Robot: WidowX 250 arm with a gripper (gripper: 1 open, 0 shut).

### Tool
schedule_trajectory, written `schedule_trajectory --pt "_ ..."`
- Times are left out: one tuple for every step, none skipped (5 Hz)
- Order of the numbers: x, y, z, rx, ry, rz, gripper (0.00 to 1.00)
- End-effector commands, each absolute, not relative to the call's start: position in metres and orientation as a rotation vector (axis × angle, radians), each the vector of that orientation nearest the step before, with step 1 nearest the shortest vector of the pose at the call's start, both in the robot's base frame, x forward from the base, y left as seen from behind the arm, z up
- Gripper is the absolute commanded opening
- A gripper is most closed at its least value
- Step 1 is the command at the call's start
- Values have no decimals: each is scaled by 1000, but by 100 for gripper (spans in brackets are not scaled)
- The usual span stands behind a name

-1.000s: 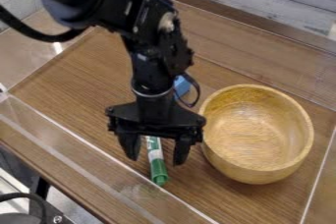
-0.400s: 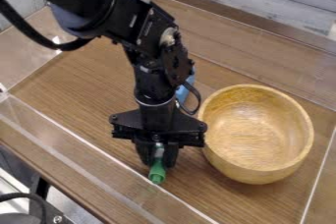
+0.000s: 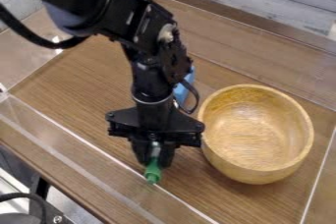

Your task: Put the green marker in the brown bowl

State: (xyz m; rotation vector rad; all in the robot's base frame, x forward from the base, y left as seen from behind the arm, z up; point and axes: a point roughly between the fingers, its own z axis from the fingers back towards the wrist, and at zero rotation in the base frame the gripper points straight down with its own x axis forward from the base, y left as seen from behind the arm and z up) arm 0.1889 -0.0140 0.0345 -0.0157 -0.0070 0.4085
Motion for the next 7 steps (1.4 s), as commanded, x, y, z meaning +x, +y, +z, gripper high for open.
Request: schedule_trajectory --pt "199 -13 49 -26 -61 400 0" --pt "199 -11 54 -26 -65 399 0" --pt "200 -9 57 -25 -67 400 0" --pt "200 -7 60 -25 -69 402 0" --pt "201 -5 64 -26 -72 405 0" --pt "202 -3 66 -30 -77 409 0" --pt "203 -1 68 -34 -81 414 0"
